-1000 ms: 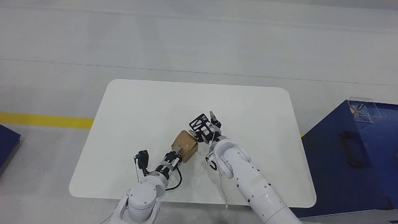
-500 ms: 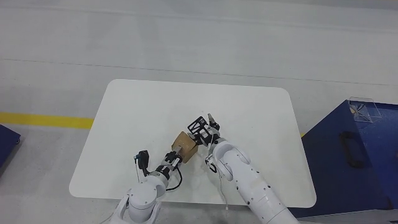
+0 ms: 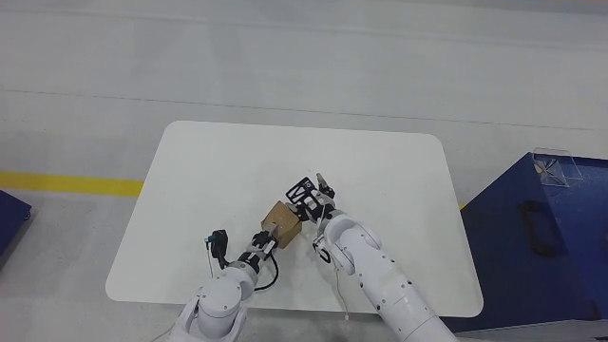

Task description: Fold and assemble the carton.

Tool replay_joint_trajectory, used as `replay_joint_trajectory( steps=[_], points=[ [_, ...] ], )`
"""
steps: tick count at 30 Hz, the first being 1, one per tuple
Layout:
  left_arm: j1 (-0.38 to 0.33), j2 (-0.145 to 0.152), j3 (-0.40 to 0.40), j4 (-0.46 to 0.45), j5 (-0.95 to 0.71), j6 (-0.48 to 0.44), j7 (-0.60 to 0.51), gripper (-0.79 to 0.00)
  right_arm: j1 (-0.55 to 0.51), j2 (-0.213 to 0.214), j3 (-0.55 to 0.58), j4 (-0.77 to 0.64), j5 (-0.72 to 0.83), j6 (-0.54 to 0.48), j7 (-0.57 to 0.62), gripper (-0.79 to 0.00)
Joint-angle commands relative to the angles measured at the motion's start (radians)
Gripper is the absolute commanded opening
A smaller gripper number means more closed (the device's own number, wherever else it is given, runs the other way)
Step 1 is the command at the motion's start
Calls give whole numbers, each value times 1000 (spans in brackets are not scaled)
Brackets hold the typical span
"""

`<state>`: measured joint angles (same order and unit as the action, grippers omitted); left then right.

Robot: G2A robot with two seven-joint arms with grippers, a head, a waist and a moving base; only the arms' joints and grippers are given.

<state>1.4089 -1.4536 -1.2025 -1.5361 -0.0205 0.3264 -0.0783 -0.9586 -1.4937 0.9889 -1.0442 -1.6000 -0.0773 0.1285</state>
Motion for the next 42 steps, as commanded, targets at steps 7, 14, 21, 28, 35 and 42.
replay_joint_trajectory(
  steps=[7, 14, 21, 28, 35, 42],
  points=[
    [14, 1, -6, -11, -13, -26, 2, -474, -17, 5, 13, -29, -7, -19, -4, 0],
    [11, 1, 0, -8, -11, -18, 7, -477, -16, 3, 8, -22, -9, -31, 1, 0],
    [-1, 0, 10, 6, 1, 2, 14, -477, -6, -1, 6, -5, -6, -29, 5, 0],
    [-13, -2, 19, 23, 7, 14, 24, -471, -1, -1, 15, -1, 1, -27, 3, 0],
    [-17, -2, 21, 29, 11, 18, 31, -468, -8, 0, 39, -21, 30, -21, -17, 0],
    [-12, -2, 20, 26, 11, 13, 32, -462, -33, 8, 55, -63, 45, -79, -20, 0]
  ],
)
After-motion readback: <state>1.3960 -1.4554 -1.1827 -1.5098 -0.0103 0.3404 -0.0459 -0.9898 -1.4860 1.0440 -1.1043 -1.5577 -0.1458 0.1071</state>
